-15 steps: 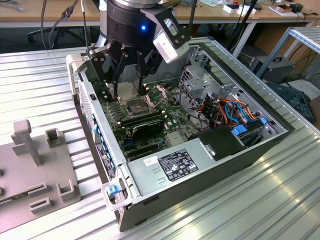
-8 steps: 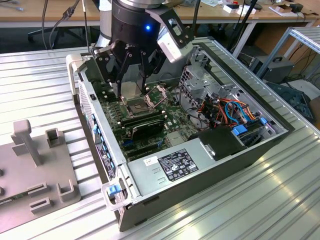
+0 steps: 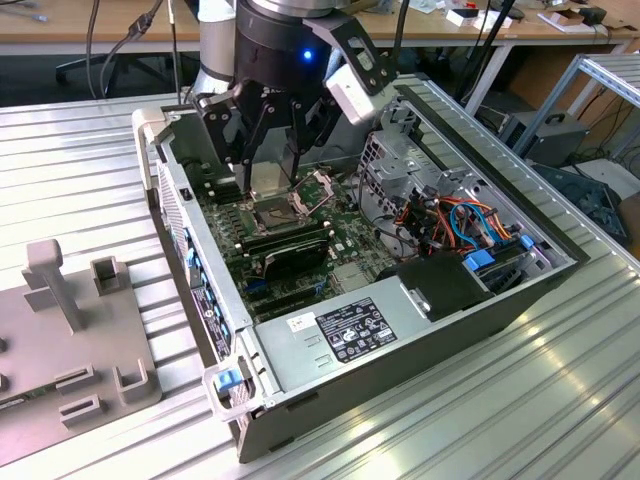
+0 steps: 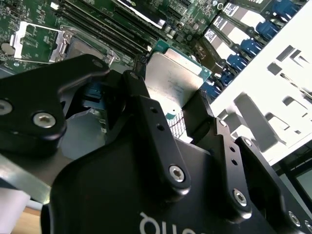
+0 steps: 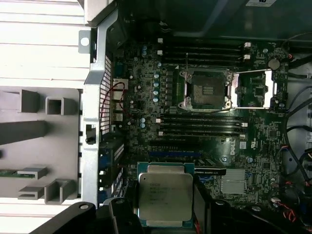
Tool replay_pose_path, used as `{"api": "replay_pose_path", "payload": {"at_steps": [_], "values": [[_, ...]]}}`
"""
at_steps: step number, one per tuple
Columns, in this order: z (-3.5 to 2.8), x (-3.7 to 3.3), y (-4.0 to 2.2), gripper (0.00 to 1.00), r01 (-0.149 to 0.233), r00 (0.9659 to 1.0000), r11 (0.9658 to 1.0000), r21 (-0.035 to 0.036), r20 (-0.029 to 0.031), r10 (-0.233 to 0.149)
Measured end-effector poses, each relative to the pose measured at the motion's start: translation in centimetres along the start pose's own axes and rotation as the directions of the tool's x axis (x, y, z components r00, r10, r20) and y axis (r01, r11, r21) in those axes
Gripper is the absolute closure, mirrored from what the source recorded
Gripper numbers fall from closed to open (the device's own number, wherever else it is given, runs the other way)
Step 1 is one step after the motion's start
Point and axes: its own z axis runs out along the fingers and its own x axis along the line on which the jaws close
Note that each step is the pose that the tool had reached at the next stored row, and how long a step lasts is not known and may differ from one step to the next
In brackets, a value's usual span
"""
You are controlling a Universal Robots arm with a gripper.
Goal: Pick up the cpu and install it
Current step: 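Pick up the cpu and move it towards the insertion slot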
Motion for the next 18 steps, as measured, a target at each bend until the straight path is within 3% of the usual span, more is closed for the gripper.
{"api": "replay_pose_path", "payload": {"at_steps": [9, 18], "values": [[0.02, -1.46, -0.04, 0.45, 0.000, 1.0000, 1.0000, 0.0001, 0.0000, 0.000], [0.04, -2.37, -0.07, 0.45, 0.000, 1.0000, 1.0000, 0.0000, 0.0000, 0.000]]}}
